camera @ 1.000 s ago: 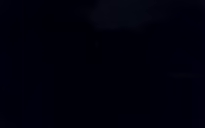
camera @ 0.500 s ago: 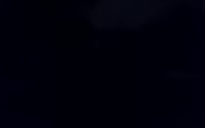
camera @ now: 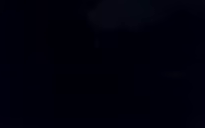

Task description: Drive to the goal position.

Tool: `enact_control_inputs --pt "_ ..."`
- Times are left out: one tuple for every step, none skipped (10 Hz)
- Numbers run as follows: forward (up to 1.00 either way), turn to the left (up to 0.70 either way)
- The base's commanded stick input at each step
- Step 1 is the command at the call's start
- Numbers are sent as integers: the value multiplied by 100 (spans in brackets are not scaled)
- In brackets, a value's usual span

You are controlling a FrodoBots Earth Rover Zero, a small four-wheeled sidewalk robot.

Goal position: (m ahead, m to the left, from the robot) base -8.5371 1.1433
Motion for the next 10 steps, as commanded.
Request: enact_control_inputs --pt "-100 0" --pt "-100 0" --pt "-100 0" --pt "-100 0" --pt "-100 0" --pt "-100 0" --pt "-100 0" --pt "-100 0" --pt "-100 0" --pt "-100 0"
